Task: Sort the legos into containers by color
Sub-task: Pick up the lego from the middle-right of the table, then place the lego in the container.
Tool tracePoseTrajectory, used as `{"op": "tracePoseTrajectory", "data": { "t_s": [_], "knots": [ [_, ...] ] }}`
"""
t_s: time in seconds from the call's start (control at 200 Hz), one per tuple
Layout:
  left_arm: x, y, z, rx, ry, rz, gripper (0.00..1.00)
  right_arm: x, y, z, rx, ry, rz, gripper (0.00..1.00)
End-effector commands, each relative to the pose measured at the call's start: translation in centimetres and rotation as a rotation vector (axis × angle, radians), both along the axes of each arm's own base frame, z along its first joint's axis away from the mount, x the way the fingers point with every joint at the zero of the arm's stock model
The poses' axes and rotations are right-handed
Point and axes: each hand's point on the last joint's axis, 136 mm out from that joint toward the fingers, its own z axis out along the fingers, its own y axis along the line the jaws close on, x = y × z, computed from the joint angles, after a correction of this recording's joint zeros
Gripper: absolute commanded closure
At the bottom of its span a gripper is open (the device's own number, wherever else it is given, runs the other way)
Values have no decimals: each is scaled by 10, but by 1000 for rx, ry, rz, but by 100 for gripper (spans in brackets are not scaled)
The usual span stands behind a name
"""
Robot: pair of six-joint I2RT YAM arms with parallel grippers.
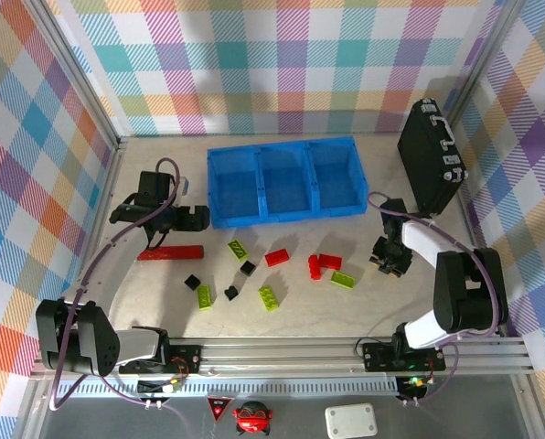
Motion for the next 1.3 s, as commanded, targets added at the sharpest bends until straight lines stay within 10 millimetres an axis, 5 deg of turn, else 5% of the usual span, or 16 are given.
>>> {"op": "tracePoseTrajectory", "data": {
  "t_s": [0.0,0.365,0.65,0.94,1.295],
  "knots": [
    [-4,-2,-1,14,8,-20,0,6,1,6,-12,-15,17,59],
    [-4,-3,-1,9,7,-22,0,9,8,21,-21,-38,55,63],
    [-4,-2,3,13,-6,-20,0,32,41,46,-37,-82,145,63],
    [-6,-3,6,6,-16,-24,0,71,120,78,-37,-152,305,63],
    [-6,5,0,33,15,11,0,102,256,108,-6,-233,542,63]
  ]
}}
